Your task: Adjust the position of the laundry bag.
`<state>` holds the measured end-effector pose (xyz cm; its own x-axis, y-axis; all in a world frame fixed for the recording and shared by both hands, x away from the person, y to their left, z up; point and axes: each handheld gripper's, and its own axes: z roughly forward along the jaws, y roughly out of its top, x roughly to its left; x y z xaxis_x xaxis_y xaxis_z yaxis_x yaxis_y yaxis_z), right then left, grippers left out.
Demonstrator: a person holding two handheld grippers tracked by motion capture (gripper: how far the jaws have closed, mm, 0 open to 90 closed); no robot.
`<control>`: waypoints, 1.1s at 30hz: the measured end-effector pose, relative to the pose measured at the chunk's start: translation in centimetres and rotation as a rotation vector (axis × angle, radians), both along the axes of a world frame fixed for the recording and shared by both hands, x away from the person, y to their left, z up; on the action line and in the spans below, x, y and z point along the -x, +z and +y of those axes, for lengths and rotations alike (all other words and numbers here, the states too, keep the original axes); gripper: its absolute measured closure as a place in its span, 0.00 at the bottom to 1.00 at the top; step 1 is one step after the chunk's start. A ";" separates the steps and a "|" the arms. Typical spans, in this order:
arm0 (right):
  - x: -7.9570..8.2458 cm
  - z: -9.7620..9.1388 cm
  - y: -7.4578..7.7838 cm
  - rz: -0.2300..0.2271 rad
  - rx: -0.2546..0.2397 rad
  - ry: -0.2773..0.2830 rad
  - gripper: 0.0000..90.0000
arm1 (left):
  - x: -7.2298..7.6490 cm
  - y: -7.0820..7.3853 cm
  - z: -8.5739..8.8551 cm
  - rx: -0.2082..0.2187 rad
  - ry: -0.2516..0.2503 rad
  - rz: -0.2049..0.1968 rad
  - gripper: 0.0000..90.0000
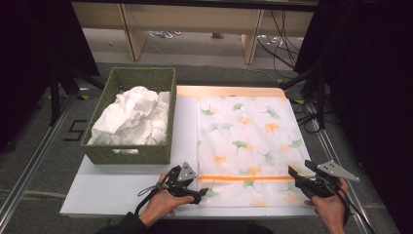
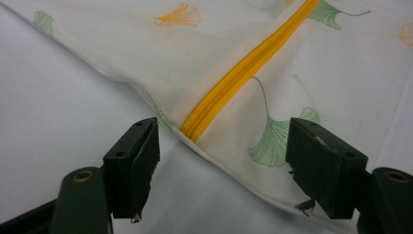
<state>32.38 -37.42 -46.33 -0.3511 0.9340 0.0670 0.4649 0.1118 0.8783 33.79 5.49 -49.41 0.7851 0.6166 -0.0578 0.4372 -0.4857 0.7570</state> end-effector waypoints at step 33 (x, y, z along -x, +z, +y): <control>-8.9 -3.9 -1.9 0.260 0.105 -0.034 0.99 | -1.2 0.1 -1.0 -0.041 -0.041 -0.049 0.91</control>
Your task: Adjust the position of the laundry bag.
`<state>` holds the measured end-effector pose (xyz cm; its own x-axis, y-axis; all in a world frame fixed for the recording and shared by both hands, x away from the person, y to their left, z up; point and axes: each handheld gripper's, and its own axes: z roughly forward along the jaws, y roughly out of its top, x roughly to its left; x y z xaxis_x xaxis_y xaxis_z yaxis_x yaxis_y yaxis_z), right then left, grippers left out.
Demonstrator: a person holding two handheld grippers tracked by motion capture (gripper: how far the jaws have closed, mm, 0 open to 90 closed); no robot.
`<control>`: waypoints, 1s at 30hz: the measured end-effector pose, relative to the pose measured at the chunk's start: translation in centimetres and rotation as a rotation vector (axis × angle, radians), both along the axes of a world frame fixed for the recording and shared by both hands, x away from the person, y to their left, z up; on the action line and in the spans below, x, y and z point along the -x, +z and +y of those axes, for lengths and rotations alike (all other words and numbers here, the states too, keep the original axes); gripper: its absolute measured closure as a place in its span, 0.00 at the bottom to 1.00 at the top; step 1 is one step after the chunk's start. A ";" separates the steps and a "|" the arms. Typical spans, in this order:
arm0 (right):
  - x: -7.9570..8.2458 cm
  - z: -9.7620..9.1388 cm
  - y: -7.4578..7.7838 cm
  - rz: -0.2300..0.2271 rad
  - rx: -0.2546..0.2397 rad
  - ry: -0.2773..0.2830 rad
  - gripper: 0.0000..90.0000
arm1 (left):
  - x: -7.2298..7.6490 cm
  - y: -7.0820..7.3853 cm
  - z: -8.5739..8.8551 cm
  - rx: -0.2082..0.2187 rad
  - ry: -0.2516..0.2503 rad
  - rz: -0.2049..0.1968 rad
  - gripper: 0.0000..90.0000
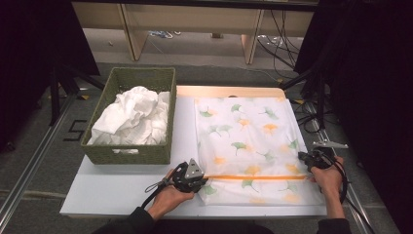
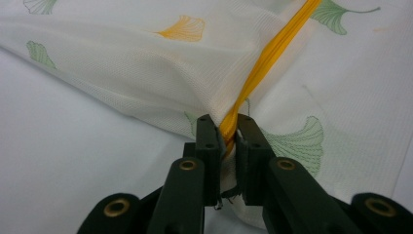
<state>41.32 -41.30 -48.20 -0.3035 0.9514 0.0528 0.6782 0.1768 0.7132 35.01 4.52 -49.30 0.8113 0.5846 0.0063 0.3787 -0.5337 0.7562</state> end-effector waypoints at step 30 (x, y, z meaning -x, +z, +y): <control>-0.2 7.4 0.7 -0.026 0.057 0.227 1.00 | 0.2 0.9 7.5 -0.081 0.093 0.021 0.91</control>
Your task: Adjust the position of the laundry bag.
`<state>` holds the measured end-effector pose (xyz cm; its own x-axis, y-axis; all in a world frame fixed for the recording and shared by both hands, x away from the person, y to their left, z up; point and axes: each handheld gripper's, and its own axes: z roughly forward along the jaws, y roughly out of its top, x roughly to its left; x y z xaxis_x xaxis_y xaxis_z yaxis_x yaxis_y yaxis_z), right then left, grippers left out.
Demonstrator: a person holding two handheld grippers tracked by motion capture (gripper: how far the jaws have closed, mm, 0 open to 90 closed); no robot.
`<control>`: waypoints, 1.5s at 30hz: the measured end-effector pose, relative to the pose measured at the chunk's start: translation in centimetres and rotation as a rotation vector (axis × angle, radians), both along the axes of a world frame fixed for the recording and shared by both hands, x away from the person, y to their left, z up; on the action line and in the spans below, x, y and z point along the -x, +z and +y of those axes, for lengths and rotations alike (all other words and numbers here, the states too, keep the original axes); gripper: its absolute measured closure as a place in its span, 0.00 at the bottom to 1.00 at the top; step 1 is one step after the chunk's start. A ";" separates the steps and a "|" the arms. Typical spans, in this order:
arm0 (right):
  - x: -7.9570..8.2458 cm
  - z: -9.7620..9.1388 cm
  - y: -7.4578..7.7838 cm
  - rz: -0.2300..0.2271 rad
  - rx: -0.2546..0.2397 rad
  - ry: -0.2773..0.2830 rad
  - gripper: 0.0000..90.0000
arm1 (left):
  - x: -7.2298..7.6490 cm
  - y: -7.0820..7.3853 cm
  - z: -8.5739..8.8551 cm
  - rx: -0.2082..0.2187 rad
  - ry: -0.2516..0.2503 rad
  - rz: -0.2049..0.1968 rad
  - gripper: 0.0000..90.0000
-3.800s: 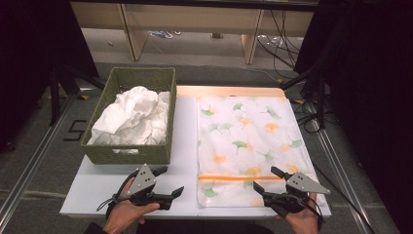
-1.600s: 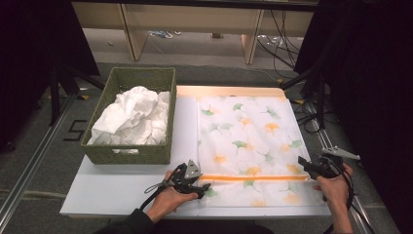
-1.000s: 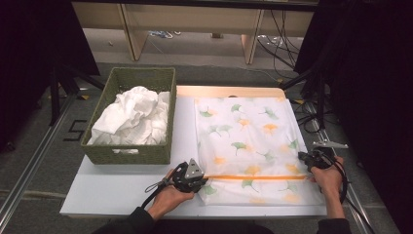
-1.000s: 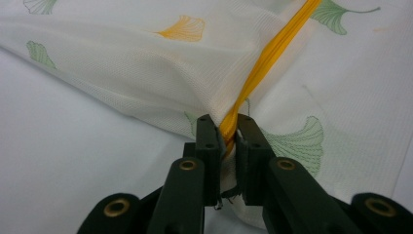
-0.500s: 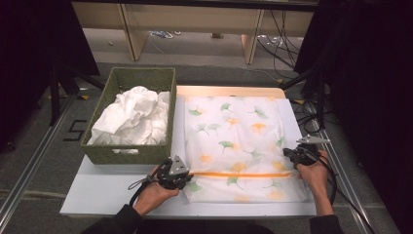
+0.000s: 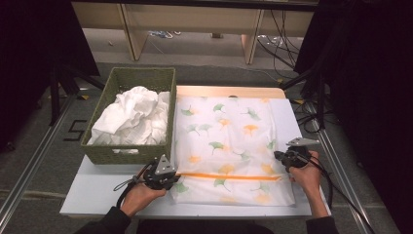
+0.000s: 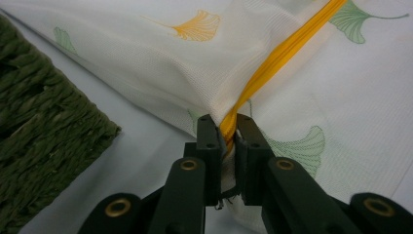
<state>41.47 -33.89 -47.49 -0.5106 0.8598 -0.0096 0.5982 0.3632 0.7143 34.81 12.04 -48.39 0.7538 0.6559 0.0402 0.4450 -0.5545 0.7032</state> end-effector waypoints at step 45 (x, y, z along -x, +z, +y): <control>3.3 -2.2 2.7 -0.030 -0.114 -0.086 0.44 | 1.8 1.8 0.3 0.102 0.060 -0.012 0.38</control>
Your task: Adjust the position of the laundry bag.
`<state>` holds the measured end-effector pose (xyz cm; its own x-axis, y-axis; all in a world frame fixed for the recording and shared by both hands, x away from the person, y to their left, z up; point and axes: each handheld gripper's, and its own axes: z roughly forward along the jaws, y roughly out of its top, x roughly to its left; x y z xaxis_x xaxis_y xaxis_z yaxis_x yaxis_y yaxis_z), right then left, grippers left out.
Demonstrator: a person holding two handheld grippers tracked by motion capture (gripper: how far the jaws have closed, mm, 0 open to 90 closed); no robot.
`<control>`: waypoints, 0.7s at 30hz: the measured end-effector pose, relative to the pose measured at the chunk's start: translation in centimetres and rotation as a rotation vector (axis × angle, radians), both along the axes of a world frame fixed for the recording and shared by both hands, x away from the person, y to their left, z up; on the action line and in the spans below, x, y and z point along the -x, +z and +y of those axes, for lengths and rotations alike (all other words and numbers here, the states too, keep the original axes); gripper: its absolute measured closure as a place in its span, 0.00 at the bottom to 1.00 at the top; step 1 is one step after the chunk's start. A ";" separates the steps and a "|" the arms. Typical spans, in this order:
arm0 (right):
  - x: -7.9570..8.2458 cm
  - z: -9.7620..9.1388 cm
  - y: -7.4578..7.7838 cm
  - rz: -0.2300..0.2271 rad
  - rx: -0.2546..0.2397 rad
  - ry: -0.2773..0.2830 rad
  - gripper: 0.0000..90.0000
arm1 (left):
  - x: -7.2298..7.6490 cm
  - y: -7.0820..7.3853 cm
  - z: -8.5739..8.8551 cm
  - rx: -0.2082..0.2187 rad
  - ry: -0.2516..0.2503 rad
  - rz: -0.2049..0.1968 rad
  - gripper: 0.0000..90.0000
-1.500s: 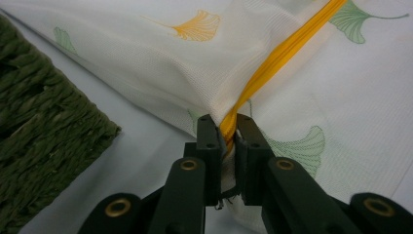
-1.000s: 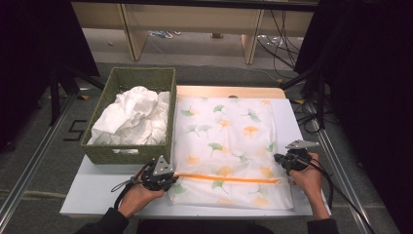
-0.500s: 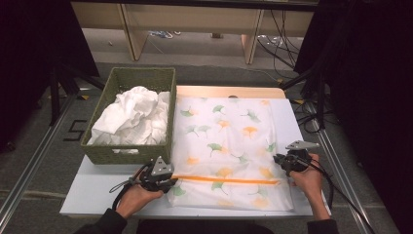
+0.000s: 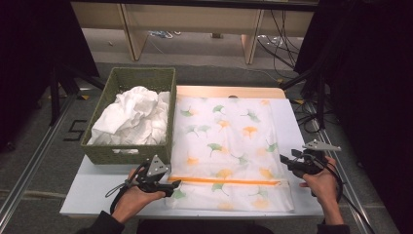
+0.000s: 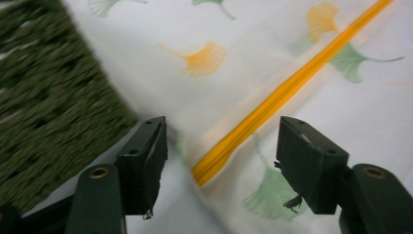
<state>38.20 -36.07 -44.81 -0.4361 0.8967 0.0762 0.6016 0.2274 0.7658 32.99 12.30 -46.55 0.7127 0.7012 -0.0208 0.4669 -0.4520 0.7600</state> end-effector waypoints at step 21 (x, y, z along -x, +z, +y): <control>4.6 -0.5 -1.0 0.034 -0.017 -0.020 0.35 | 0.0 -0.1 -7.3 0.037 -0.188 -0.023 0.26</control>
